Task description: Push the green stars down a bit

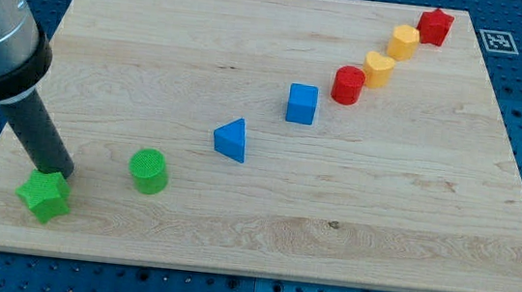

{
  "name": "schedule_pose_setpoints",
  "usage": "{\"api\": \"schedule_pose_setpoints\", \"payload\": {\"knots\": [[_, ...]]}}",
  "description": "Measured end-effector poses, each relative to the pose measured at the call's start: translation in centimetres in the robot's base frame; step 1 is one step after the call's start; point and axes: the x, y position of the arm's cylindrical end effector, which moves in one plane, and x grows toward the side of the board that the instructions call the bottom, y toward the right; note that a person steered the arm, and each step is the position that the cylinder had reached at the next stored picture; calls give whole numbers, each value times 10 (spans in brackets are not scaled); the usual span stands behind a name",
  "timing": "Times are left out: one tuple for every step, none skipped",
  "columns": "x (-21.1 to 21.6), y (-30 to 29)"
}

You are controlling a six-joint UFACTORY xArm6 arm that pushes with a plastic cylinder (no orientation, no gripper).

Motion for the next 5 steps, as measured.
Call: {"api": "schedule_pose_setpoints", "payload": {"knots": [[0, 0], [0, 0], [-2, -4], [-19, -15], [-34, -27]]}}
